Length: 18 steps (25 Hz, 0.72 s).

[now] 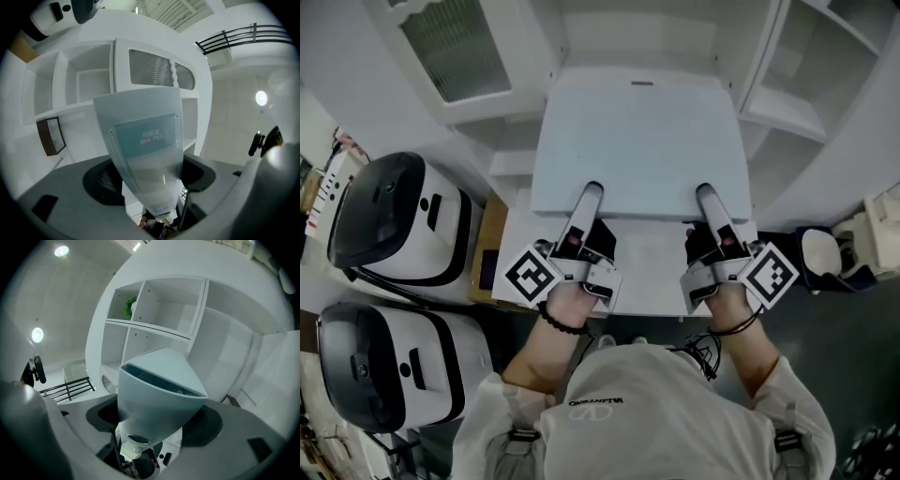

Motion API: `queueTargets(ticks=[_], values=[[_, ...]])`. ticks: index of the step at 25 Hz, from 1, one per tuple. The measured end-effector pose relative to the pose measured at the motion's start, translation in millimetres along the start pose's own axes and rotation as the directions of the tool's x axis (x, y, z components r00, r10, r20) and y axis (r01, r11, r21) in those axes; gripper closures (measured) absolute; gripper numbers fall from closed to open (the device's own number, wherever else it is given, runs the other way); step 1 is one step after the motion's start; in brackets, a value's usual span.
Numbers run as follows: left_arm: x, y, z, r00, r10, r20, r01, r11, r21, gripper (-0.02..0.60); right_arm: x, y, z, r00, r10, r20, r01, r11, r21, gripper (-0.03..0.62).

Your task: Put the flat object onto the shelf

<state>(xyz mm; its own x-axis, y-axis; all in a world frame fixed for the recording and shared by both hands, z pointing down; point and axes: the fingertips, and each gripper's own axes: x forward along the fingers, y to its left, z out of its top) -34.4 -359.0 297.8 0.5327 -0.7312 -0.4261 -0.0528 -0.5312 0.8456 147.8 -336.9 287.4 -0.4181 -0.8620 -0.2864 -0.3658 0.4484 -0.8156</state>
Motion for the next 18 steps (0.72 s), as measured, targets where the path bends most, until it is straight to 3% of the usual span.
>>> queueTargets(ticks=[5, 13, 18], values=[[32, 10, 15, 1.000, -0.022, 0.001, 0.022, 1.000, -0.010, 0.241, 34, -5, 21, 1.000, 0.005, 0.017, -0.005, 0.999, -0.036, 0.227], [76, 32, 30, 1.000, -0.002, -0.015, 0.002, 1.000, -0.016, 0.241, 71, -31, 40, 0.998, -0.038, 0.043, 0.037, 0.999, 0.002, 0.227], [111, 45, 43, 0.999, 0.034, -0.012, -0.034, 0.999, 0.017, 0.241, 103, -49, 57, 0.998, -0.056, 0.039, 0.054, 0.997, 0.047, 0.226]])
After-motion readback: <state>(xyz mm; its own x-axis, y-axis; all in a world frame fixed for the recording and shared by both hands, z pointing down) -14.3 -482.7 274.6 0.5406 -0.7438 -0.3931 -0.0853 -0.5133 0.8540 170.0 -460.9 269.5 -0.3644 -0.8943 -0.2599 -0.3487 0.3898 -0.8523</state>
